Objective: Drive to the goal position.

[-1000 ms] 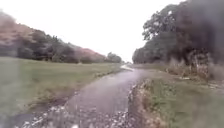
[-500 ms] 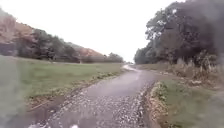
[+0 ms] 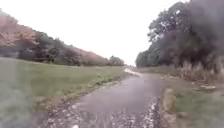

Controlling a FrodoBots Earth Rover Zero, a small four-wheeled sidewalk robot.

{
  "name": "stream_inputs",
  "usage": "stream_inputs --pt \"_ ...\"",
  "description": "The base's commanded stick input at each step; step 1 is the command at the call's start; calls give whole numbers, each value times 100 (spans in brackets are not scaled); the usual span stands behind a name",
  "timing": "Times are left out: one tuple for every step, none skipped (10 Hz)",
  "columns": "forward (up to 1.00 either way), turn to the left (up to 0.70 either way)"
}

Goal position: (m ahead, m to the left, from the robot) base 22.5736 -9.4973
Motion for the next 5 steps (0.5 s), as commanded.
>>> stream_inputs --pt "100 -40" --pt "100 -40" --pt "100 -40" --pt "100 -40" --pt "100 -40"
